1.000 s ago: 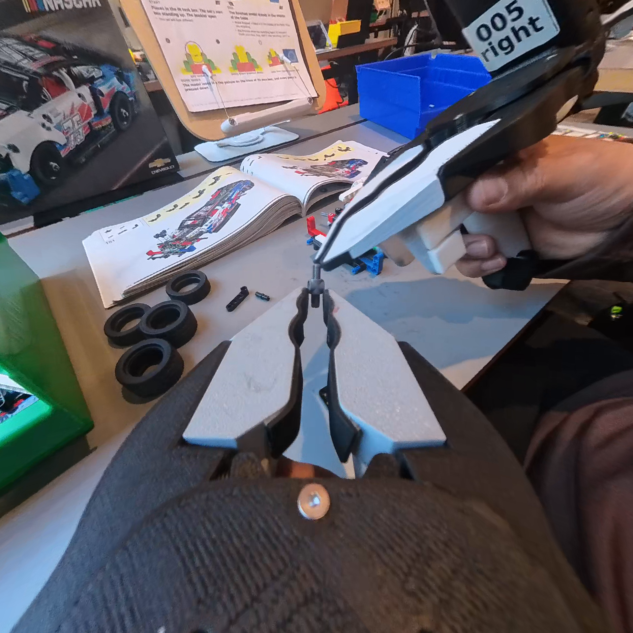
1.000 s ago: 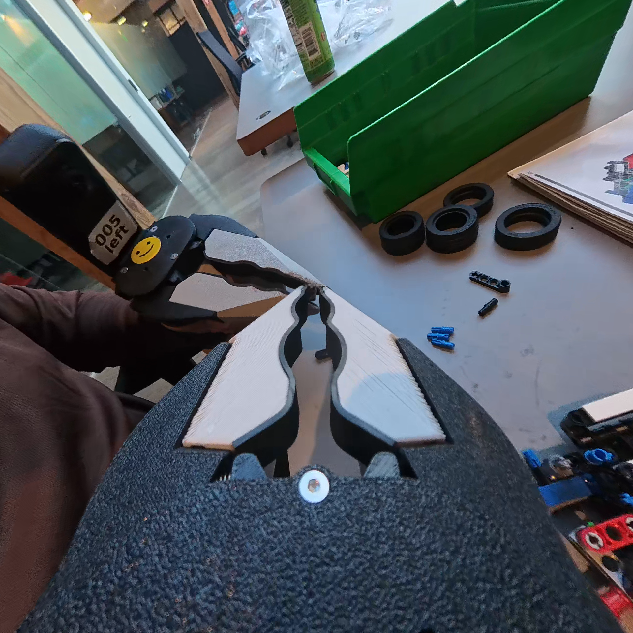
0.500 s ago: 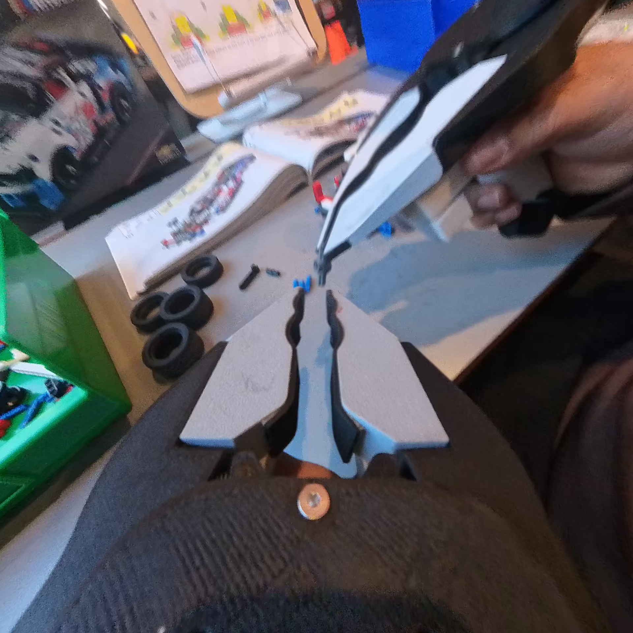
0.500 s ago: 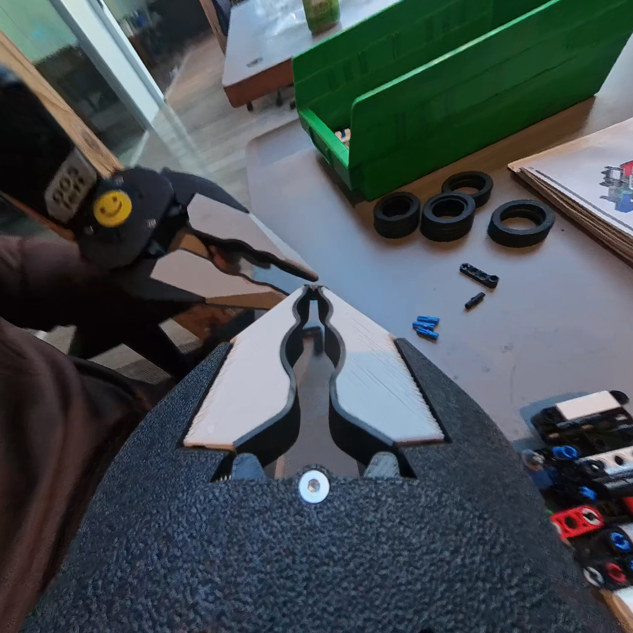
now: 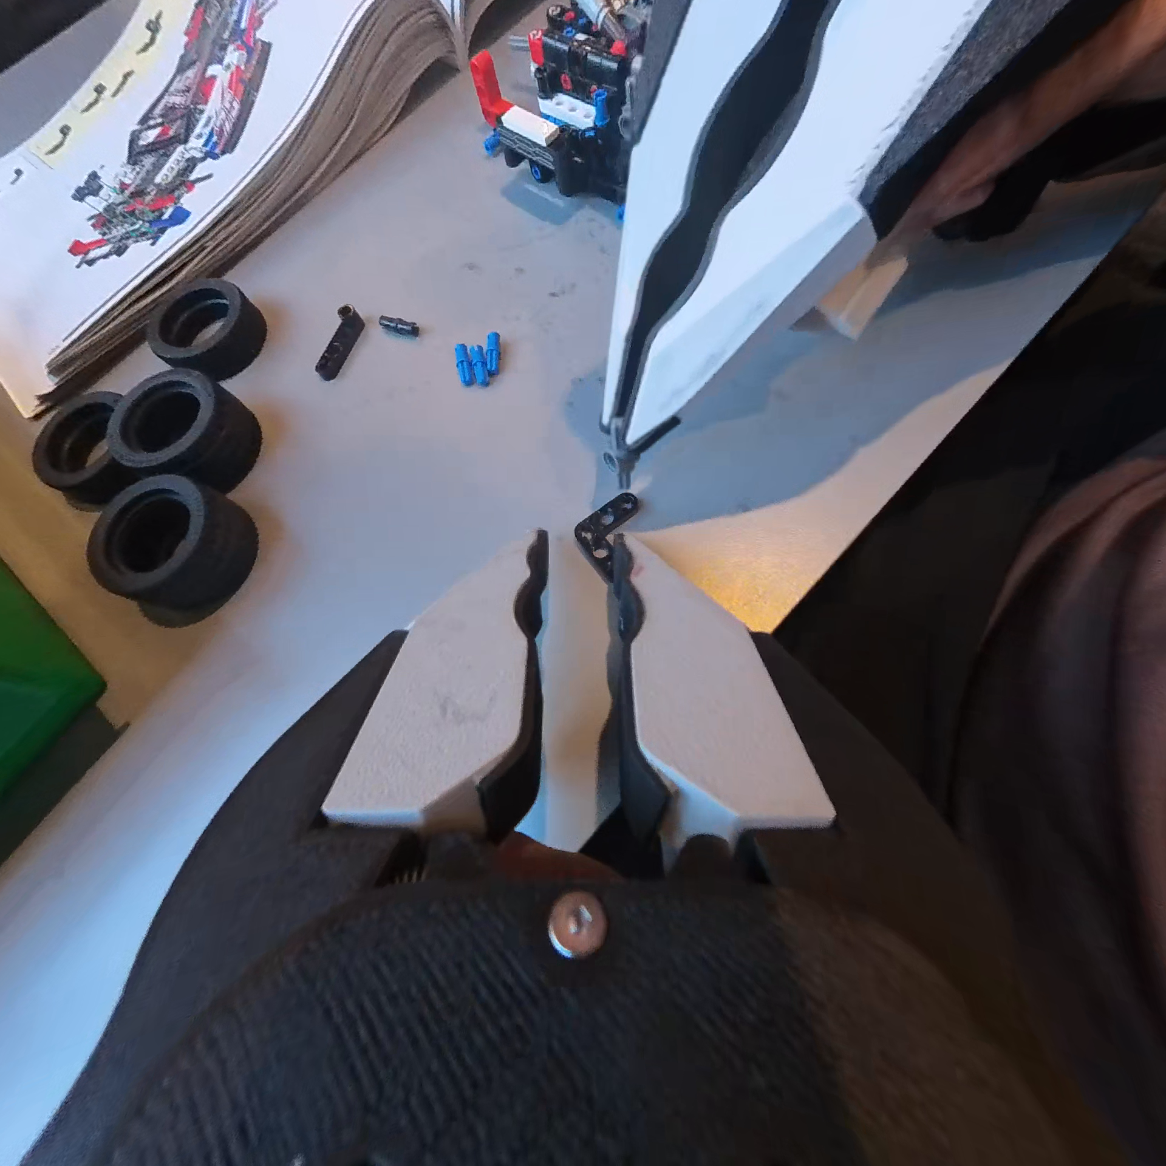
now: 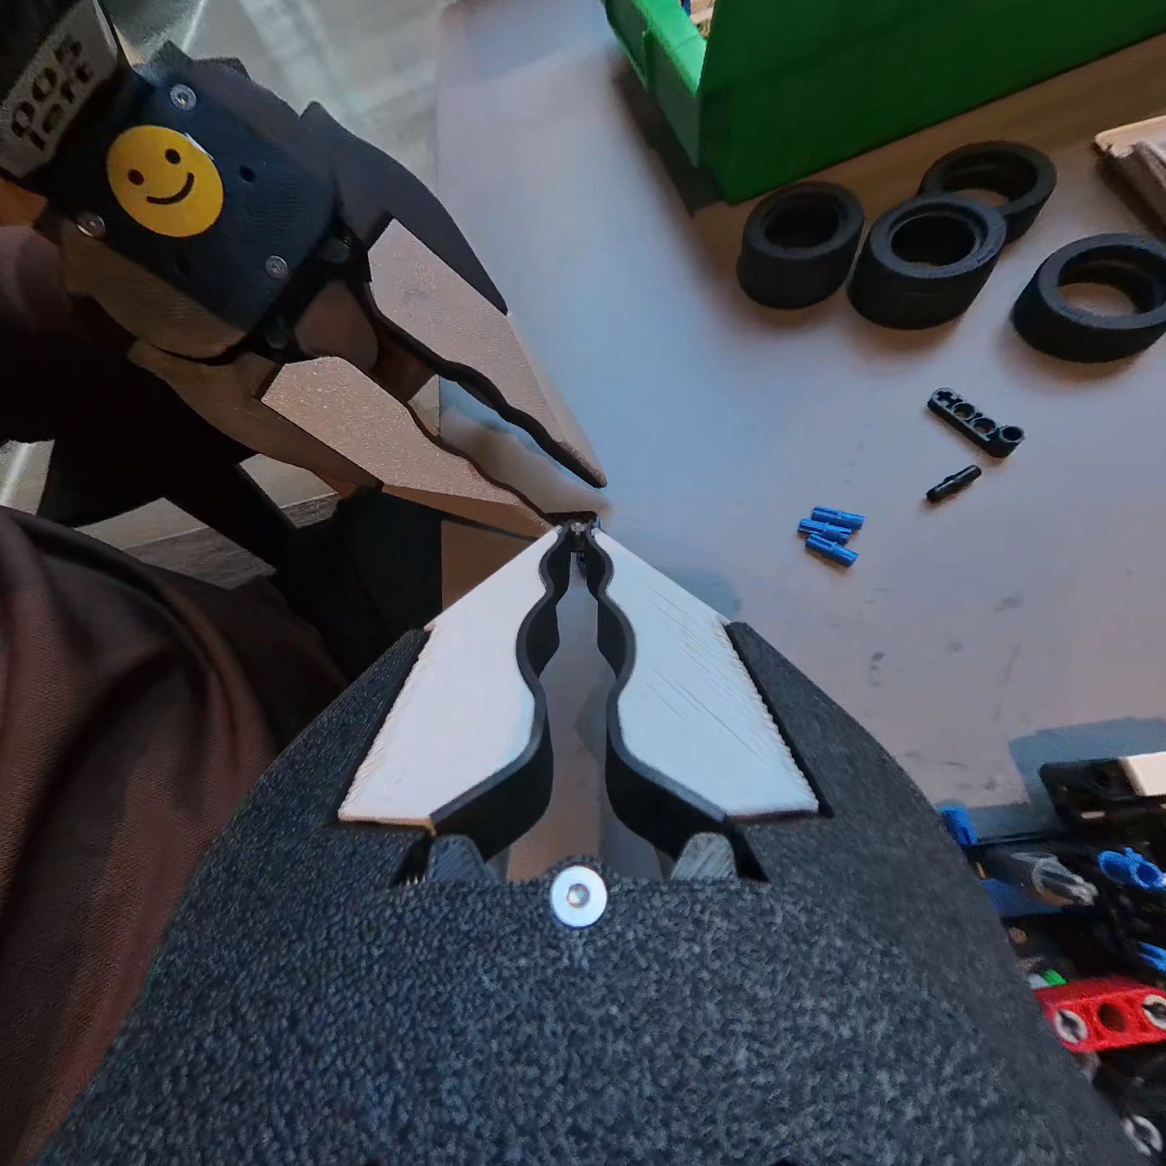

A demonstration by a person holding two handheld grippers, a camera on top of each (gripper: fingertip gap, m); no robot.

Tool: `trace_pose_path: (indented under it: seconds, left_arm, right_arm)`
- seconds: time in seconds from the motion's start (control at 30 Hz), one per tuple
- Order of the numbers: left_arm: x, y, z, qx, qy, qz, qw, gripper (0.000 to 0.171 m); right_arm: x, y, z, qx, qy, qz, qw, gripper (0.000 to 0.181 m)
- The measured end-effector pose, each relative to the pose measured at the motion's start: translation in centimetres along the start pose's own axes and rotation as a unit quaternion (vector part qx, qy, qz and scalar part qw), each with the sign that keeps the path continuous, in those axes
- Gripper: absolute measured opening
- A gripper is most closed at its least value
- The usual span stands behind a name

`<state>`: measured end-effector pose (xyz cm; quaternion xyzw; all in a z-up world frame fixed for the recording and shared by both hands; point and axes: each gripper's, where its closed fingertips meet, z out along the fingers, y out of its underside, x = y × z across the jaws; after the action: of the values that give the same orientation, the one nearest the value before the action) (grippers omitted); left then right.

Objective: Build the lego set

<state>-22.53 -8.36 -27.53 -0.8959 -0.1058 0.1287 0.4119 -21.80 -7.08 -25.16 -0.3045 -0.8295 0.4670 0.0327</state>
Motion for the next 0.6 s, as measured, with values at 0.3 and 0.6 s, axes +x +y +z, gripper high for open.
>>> trace_pose_path:
  seconds: [0.3,0.6]
  left_arm:
    - [0.59,-0.17,-0.05,-0.003,0.021,-0.015,1.000,0.018]
    - [0.67,-0.18,0.24,-0.006,0.023,-0.009,1.000,0.019]
  right_arm:
    - [0.06,0.43,0.38,-0.010,-0.001,-0.003,1.000,0.003]
    - [0.10,0.46,-0.04,-0.002,0.004,-0.012,1.000,0.003]
